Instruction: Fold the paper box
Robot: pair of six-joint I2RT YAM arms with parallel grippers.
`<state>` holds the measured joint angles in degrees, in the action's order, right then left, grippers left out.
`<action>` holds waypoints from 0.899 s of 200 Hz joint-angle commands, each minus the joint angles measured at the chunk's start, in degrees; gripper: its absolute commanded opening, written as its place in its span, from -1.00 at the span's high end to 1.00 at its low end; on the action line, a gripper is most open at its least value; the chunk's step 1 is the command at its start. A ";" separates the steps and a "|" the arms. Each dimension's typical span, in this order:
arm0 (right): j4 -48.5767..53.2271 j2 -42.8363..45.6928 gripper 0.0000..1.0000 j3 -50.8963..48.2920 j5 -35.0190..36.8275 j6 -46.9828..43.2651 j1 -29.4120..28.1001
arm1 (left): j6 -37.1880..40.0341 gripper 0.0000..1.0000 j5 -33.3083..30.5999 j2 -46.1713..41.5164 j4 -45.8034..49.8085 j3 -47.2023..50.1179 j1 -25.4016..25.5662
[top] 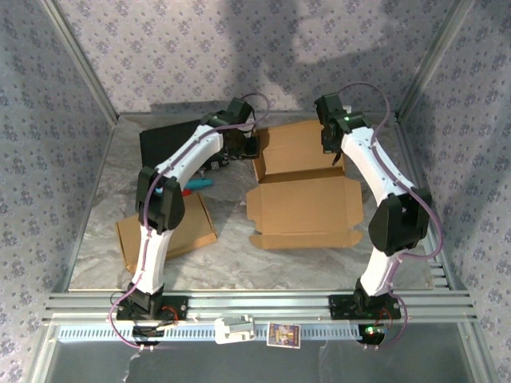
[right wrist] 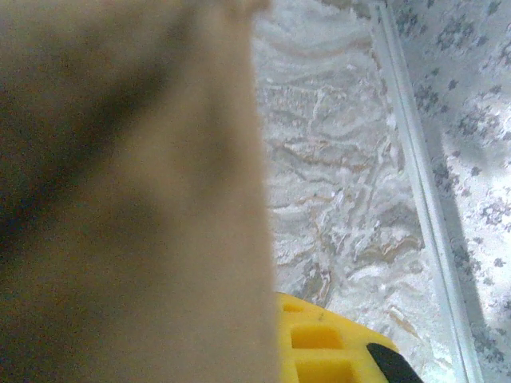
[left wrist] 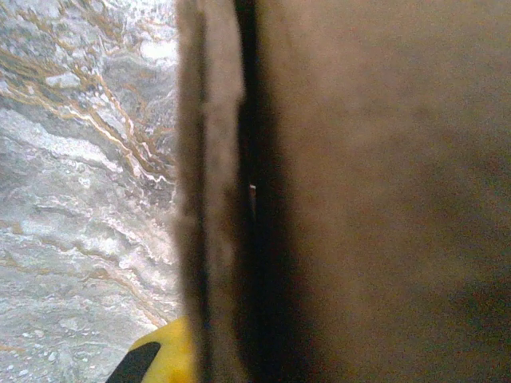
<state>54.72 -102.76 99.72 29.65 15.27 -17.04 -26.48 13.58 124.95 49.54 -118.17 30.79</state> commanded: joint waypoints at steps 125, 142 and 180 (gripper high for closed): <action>-2.38 -0.51 1.00 -2.12 -4.73 0.51 0.58 | -3.27 0.50 2.62 2.33 -14.71 8.42 -1.17; -2.47 -0.53 1.00 -2.21 -5.25 0.38 0.65 | -3.32 0.49 2.46 2.10 -15.41 9.45 -1.17; -2.37 -0.73 1.00 -2.33 -5.92 0.11 0.54 | -4.25 0.76 0.61 2.56 -15.33 9.24 -1.13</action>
<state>52.71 -103.15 97.51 24.86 15.03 -16.75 -30.09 15.51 127.55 34.39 -108.57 29.63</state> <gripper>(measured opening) 0.084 0.135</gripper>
